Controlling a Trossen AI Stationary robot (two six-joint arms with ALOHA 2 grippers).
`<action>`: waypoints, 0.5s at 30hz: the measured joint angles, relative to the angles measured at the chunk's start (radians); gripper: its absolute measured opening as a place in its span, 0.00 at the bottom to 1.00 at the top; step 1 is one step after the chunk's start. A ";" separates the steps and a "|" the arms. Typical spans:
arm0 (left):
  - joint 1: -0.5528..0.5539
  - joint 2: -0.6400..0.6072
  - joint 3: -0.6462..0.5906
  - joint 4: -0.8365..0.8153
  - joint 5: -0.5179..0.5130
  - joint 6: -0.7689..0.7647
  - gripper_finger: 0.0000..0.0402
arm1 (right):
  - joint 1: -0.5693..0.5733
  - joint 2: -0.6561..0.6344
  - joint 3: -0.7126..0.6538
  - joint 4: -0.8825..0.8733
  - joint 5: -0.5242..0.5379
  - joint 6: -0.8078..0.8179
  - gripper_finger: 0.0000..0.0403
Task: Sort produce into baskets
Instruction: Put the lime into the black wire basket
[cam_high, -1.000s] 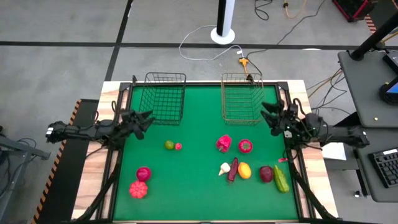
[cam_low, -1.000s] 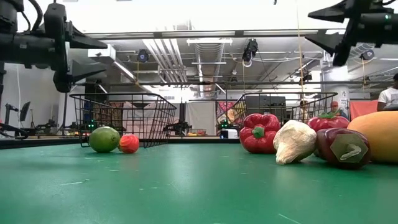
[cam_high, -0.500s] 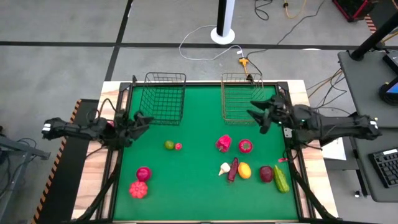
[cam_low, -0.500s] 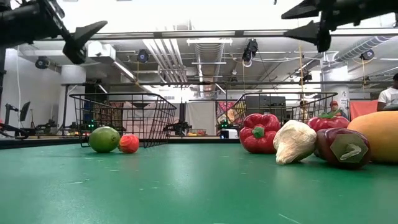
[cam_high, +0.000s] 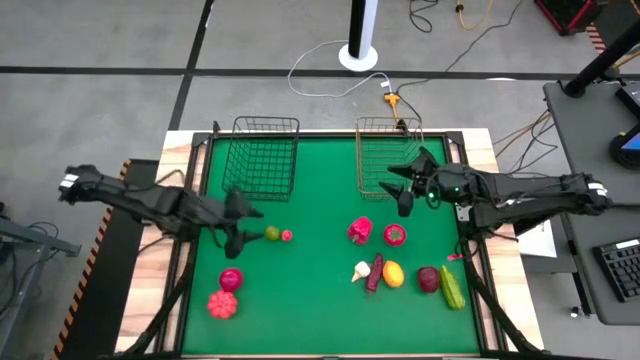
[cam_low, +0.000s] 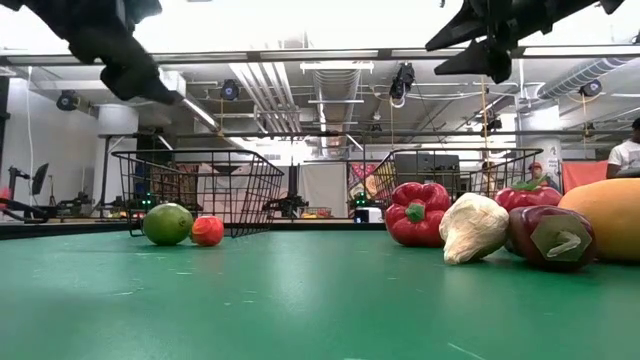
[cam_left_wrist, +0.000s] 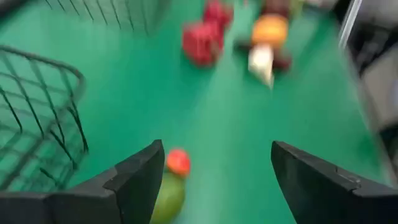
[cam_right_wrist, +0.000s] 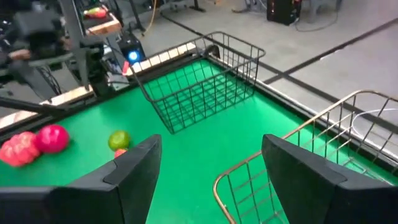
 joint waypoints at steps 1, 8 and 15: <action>-0.018 0.049 0.026 -0.030 0.000 0.012 0.69 | 0.000 0.002 0.002 0.003 0.001 0.000 0.66; -0.078 0.365 0.147 -0.120 -0.057 0.113 0.68 | 0.000 0.010 0.000 -0.003 0.026 0.019 0.64; -0.075 0.525 0.165 -0.153 -0.153 0.170 0.62 | 0.000 0.022 0.000 -0.002 0.027 0.019 0.66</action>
